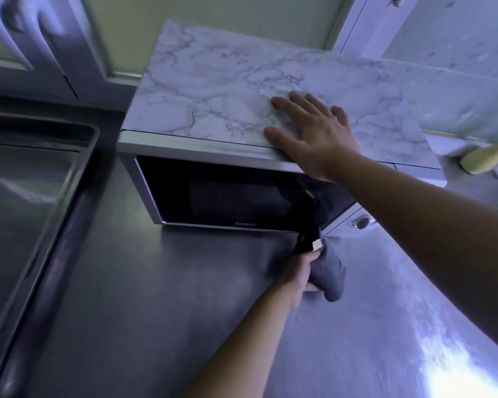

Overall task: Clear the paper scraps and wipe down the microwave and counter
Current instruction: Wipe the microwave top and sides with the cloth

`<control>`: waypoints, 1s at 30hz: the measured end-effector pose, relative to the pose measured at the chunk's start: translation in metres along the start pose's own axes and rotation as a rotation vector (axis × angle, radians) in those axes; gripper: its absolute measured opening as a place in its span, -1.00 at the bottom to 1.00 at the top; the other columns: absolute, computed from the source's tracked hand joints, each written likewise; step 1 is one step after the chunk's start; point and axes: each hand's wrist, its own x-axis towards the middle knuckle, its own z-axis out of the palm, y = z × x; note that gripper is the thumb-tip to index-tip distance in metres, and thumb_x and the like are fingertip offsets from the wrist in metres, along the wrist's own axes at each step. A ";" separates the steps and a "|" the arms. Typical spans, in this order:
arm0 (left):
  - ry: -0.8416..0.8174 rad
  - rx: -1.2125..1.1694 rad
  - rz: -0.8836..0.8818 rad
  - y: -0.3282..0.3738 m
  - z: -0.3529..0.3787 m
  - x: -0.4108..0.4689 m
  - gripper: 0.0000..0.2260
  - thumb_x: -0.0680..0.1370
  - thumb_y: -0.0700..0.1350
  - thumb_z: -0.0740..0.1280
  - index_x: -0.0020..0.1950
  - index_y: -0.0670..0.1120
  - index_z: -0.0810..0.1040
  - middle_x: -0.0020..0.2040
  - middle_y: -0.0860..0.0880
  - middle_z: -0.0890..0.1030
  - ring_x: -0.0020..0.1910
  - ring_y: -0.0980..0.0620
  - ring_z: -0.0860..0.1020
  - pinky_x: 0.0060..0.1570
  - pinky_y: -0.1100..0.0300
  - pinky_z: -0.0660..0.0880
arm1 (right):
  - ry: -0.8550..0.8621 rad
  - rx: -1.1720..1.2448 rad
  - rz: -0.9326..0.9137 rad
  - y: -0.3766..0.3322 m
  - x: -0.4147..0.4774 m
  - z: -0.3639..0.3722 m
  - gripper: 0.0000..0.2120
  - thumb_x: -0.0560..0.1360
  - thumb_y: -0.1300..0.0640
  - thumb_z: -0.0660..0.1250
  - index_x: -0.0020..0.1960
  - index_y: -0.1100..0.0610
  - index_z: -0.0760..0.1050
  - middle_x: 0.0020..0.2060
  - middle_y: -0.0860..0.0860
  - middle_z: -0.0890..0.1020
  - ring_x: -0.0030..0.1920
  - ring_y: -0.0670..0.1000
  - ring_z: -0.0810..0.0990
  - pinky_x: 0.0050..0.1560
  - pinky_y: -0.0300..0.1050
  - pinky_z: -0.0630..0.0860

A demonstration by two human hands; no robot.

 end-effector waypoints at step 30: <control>1.038 -0.288 0.746 0.052 -0.112 -0.012 -0.65 0.61 -0.10 0.32 0.39 -0.07 0.46 0.20 0.03 0.57 0.28 -0.08 0.54 0.30 0.03 0.46 | 0.042 0.050 -0.007 -0.004 -0.001 -0.002 -0.28 0.49 -0.46 -0.02 0.57 -0.19 0.18 0.60 -0.06 0.18 0.60 -0.01 0.06 0.54 0.24 -0.05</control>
